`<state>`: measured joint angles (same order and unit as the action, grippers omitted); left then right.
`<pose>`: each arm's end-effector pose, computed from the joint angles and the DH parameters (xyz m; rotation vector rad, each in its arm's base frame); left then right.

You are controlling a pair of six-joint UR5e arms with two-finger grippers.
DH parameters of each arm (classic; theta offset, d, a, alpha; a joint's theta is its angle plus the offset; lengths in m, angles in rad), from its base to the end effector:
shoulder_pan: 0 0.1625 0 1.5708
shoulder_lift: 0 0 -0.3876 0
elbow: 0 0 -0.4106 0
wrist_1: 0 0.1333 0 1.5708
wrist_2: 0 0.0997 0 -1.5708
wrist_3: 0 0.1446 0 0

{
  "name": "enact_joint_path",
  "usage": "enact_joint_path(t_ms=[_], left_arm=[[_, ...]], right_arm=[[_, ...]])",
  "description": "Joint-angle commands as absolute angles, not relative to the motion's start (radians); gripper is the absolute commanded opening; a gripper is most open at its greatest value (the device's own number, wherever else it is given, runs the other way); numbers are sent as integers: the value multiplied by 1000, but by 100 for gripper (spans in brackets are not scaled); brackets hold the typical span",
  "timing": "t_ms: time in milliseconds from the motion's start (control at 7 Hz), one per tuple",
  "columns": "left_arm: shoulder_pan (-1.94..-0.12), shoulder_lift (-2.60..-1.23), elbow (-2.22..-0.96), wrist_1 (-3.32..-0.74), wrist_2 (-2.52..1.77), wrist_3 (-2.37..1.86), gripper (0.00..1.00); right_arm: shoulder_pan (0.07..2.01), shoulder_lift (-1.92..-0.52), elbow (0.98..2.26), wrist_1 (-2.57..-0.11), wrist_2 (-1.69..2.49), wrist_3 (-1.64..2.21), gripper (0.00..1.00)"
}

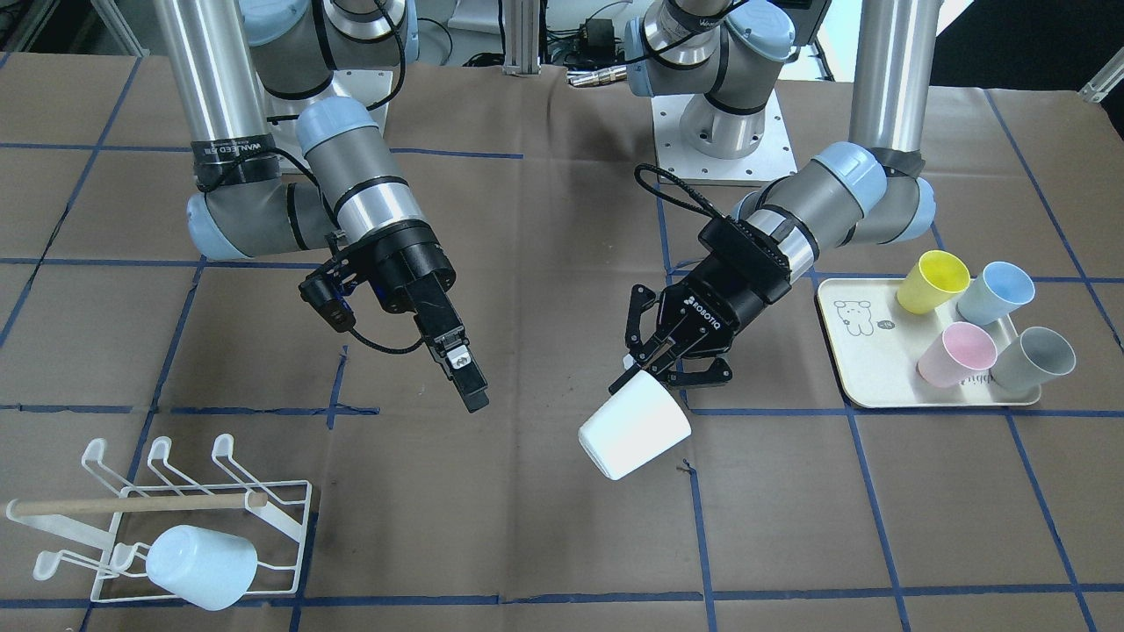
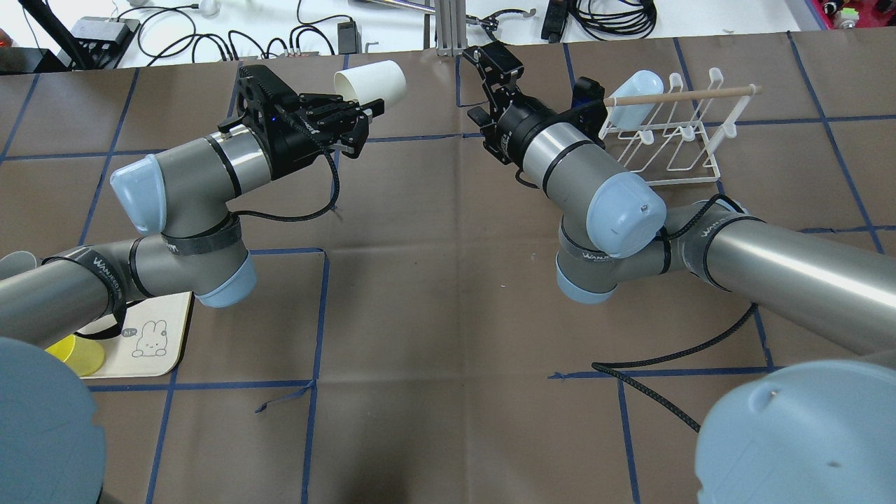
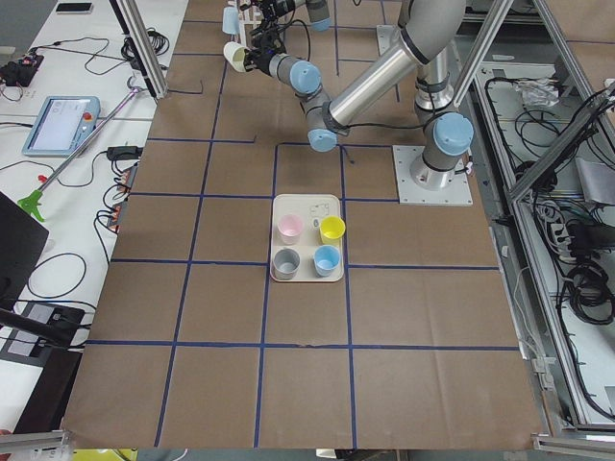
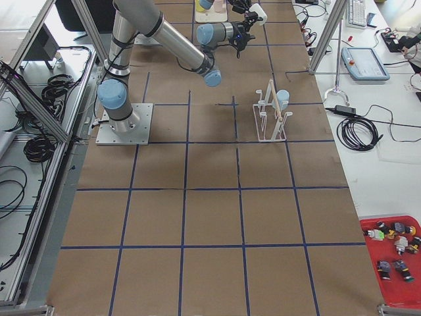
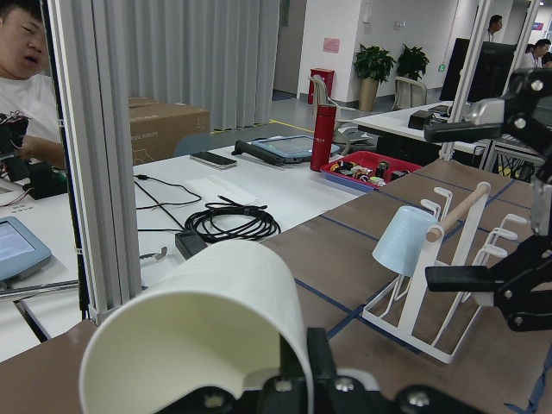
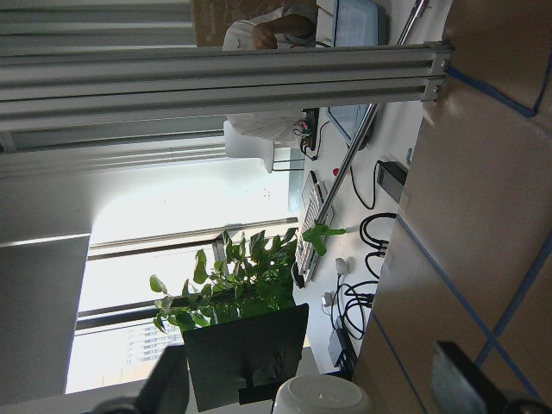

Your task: Transfer IKEA cup to right arm and place on rack

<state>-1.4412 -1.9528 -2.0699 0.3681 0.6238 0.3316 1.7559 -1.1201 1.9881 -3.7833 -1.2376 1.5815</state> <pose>-0.1803 -0.5562 0.2508 -0.8213 -1.9869 1.4130 0.2861 -0.5464 0.2646 0.9839 1.5516 -0.6831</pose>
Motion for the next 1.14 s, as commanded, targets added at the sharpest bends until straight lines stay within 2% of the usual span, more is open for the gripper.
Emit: enact_joint_path(t_ms=[0, 429, 1000], left_arm=[[-1442, -1953, -2071, 368, 623, 331, 0], [-1443, -1954, -2071, 368, 617, 331, 0], [-1468, -1953, -2074, 368, 612, 330, 0]], right_arm=[[1802, -1120, 1987, -3777, -1239, 1582, 100], [1874, -1089, 1985, -3775, -1265, 1585, 99], [1887, -1036, 1896, -3781, -1275, 1704, 99]])
